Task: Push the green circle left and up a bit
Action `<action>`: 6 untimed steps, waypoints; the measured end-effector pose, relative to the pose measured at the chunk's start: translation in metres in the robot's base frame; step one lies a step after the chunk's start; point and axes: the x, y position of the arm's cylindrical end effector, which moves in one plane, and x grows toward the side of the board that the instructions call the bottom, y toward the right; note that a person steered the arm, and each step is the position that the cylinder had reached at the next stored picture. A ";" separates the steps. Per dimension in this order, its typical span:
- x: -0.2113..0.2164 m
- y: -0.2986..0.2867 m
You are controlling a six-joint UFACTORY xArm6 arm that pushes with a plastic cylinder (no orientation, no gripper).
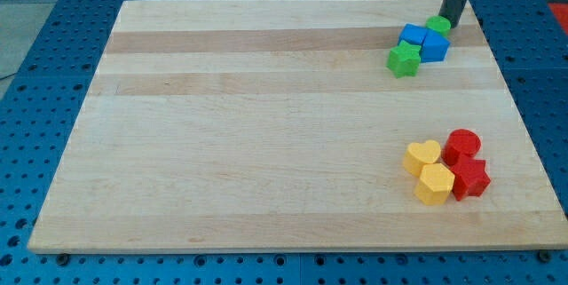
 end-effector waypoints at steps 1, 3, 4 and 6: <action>0.007 0.044; 0.036 -0.011; 0.026 -0.070; 0.005 -0.101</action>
